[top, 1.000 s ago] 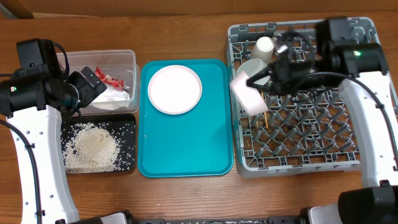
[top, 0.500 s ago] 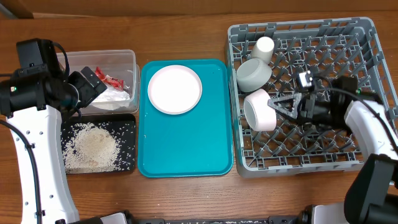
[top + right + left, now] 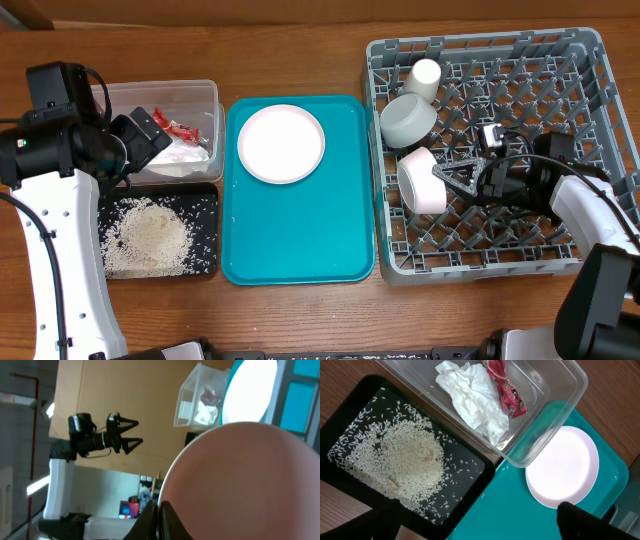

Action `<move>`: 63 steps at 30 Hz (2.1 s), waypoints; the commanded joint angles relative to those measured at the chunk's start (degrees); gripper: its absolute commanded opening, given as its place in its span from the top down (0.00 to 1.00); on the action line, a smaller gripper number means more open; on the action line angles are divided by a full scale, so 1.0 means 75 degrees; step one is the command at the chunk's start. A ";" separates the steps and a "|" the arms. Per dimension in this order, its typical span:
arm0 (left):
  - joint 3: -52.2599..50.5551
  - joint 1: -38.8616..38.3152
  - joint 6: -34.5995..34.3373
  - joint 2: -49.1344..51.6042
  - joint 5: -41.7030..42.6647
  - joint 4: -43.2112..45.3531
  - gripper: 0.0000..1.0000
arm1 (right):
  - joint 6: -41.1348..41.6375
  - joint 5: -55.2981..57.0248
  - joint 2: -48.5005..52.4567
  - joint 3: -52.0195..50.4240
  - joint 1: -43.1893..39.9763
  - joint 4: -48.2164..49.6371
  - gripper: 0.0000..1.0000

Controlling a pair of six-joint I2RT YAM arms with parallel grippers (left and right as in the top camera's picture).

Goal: Sort waste into correct bins and load items into the dishwasher
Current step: 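Lower the pink bowl on its side into the rack's middle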

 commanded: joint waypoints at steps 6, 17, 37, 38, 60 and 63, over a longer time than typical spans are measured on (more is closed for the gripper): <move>-0.0012 0.0012 -0.0020 0.0035 0.0029 0.0009 0.00 | 0.2002 -0.0251 -0.0076 -0.0052 -0.0015 0.0096 0.96; -0.0012 0.0015 -0.0020 0.0035 0.0026 0.0009 0.00 | 0.3159 -0.0248 -0.0076 0.0251 0.0000 0.0099 0.96; -0.0012 0.0015 -0.0020 0.0035 0.0026 0.0009 0.00 | 0.2634 -0.0160 -0.0076 0.0227 0.0006 -0.0227 0.96; -0.0012 0.0015 -0.0020 0.0035 0.0026 0.0009 0.00 | 0.2634 -0.0160 -0.0076 0.0227 0.0006 -0.0283 0.96; -0.0012 0.0015 -0.0020 0.0035 0.0026 0.0009 0.00 | 0.1483 -0.0041 -0.0076 0.0219 0.0061 -0.1093 0.96; -0.0012 0.0012 -0.0020 0.0035 0.0029 0.0009 0.00 | 0.1489 0.0006 -0.0076 0.0219 0.0050 -0.1128 0.96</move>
